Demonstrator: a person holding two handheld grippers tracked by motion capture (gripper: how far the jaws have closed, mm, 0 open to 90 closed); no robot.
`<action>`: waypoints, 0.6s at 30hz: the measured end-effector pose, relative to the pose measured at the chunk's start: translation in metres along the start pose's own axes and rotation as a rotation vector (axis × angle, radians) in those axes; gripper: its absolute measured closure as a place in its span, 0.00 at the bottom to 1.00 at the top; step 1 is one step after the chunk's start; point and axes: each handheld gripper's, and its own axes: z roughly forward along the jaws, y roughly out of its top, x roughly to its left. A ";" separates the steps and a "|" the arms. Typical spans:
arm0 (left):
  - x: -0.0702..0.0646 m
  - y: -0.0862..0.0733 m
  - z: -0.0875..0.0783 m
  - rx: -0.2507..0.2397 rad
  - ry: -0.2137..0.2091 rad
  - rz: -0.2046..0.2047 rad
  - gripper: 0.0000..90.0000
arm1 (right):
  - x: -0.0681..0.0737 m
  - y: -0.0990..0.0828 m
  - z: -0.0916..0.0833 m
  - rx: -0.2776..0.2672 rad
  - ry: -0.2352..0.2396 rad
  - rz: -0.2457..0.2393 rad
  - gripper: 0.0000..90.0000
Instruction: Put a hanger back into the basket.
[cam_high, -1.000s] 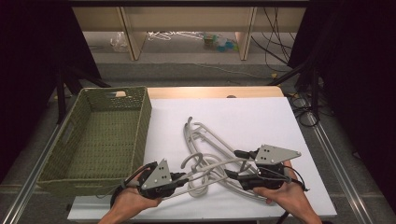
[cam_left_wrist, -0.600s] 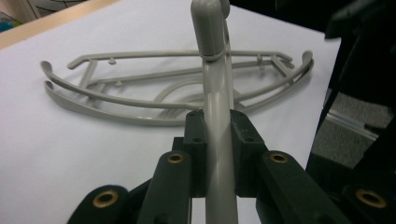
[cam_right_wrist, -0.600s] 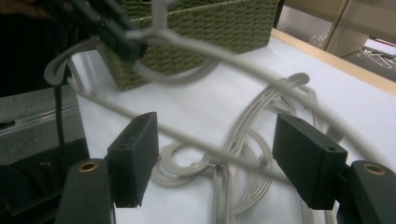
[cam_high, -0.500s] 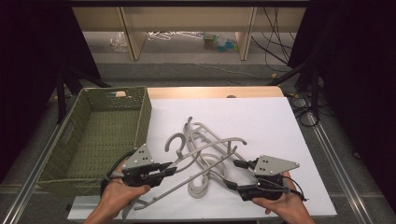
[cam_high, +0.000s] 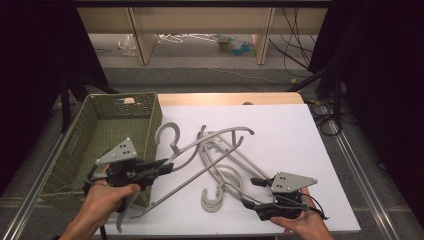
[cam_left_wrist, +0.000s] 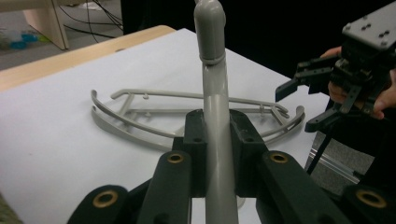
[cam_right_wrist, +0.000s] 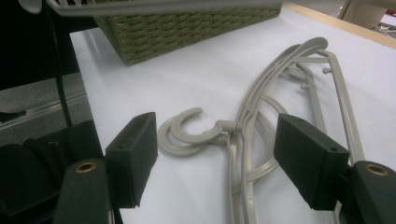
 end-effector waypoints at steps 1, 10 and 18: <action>0.001 0.004 -0.005 -0.008 0.007 0.001 0.88 | 0.000 0.000 0.000 0.000 0.000 0.000 0.35; 0.033 0.029 -0.052 -0.033 0.162 0.056 0.88 | 0.001 -0.001 0.002 0.010 0.009 -0.008 0.35; 0.077 0.026 -0.079 -0.061 0.238 0.019 0.88 | 0.001 -0.002 0.004 0.025 0.013 -0.001 0.35</action>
